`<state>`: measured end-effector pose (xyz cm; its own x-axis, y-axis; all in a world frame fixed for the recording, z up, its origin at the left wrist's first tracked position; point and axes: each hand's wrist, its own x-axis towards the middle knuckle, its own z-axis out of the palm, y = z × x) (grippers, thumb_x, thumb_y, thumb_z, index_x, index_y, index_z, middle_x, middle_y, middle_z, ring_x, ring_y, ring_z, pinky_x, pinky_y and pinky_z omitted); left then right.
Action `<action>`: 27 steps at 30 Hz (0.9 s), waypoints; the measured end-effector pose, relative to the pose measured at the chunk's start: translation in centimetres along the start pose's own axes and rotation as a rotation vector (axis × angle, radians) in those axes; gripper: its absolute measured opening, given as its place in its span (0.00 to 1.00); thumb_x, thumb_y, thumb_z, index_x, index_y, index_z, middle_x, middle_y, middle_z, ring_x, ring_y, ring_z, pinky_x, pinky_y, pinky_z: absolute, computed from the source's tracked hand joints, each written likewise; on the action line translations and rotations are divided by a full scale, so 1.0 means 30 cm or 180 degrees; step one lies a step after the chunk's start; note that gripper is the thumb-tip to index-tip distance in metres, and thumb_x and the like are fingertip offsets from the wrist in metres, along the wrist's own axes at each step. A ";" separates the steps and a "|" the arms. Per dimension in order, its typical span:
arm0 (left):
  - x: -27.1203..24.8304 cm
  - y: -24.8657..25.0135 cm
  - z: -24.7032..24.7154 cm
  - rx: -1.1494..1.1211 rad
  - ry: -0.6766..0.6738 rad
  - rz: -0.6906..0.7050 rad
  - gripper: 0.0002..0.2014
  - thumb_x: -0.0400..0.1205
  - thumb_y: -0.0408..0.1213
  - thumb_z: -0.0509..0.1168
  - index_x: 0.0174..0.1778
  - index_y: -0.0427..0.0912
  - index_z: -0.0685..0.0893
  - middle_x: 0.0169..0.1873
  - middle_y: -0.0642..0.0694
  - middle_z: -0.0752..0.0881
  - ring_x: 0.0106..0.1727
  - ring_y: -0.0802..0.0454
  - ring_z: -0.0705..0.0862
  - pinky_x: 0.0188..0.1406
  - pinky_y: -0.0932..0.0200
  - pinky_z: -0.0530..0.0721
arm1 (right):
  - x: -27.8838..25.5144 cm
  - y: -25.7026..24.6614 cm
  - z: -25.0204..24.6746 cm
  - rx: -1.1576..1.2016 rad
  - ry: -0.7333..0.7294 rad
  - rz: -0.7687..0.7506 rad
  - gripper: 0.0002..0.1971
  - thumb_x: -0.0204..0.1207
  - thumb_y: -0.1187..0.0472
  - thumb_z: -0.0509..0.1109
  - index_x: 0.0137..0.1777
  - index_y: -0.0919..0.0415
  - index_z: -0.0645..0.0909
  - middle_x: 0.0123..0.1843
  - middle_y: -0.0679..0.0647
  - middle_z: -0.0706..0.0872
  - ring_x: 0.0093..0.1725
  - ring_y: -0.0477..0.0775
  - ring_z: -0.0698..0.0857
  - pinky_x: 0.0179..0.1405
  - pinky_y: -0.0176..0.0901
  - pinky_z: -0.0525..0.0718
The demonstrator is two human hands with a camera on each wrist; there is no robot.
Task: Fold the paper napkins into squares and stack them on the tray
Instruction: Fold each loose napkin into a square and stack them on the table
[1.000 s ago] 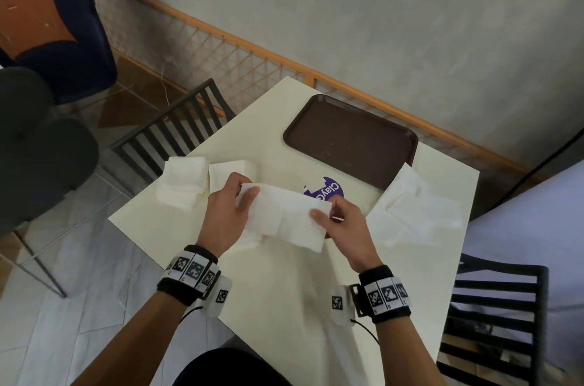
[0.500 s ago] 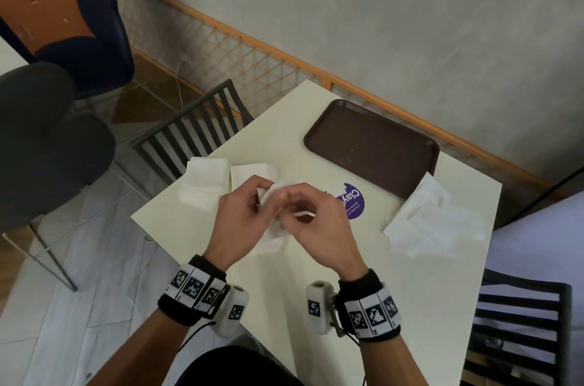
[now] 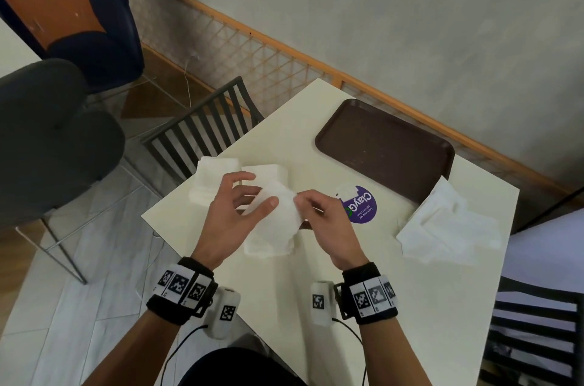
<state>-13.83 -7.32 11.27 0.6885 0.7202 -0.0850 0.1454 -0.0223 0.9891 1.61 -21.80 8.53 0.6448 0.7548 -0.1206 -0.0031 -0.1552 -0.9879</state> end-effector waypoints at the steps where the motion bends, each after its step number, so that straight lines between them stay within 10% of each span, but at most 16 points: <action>1: 0.010 -0.004 -0.002 0.0121 -0.0135 -0.0004 0.23 0.81 0.48 0.82 0.69 0.57 0.81 0.54 0.51 0.95 0.58 0.55 0.93 0.60 0.58 0.87 | 0.009 0.001 0.000 -0.0294 -0.0202 -0.0056 0.12 0.95 0.55 0.69 0.53 0.56 0.91 0.49 0.53 0.94 0.47 0.49 0.90 0.51 0.51 0.94; 5: 0.054 -0.038 0.001 0.0417 -0.0255 0.0178 0.04 0.87 0.45 0.76 0.51 0.50 0.91 0.45 0.53 0.94 0.44 0.59 0.88 0.53 0.54 0.84 | 0.046 -0.002 0.010 -0.0958 -0.0383 -0.0217 0.14 0.95 0.50 0.67 0.48 0.48 0.88 0.41 0.43 0.88 0.41 0.44 0.82 0.45 0.45 0.79; 12: 0.048 -0.133 0.024 0.0894 0.0159 0.0341 0.08 0.90 0.43 0.72 0.47 0.45 0.86 0.35 0.60 0.87 0.34 0.59 0.79 0.38 0.71 0.75 | 0.041 0.035 0.078 -0.1177 -0.0243 -0.0189 0.16 0.94 0.45 0.69 0.43 0.48 0.83 0.28 0.42 0.76 0.30 0.43 0.71 0.33 0.35 0.69; 17: 0.064 -0.178 0.012 0.1042 0.0464 0.0153 0.14 0.89 0.47 0.72 0.43 0.45 0.79 0.31 0.44 0.82 0.32 0.56 0.75 0.34 0.68 0.74 | 0.023 0.116 0.089 -0.0515 0.0274 0.0267 0.12 0.90 0.45 0.73 0.49 0.47 0.76 0.37 0.52 0.86 0.35 0.50 0.81 0.40 0.55 0.85; 21: 0.122 -0.228 0.019 0.1178 0.0606 0.0110 0.18 0.87 0.46 0.76 0.44 0.42 0.74 0.27 0.46 0.75 0.27 0.54 0.71 0.29 0.65 0.74 | 0.012 0.157 0.110 -0.0654 0.0177 0.0243 0.17 0.86 0.58 0.77 0.61 0.48 0.70 0.37 0.57 0.90 0.33 0.56 0.85 0.38 0.49 0.88; 27: 0.123 -0.379 0.058 0.2641 0.0213 0.0440 0.17 0.82 0.32 0.77 0.64 0.43 0.82 0.60 0.41 0.82 0.56 0.36 0.81 0.55 0.36 0.87 | 0.069 0.279 0.145 -0.1267 0.0179 0.0693 0.08 0.88 0.66 0.65 0.58 0.57 0.69 0.37 0.61 0.87 0.30 0.54 0.81 0.28 0.48 0.86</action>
<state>-11.70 -5.62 -0.50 0.6987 0.7126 0.0635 0.5558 -0.5965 0.5790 -0.40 -18.77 -0.40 0.7022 0.6434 -0.3048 0.1438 -0.5475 -0.8243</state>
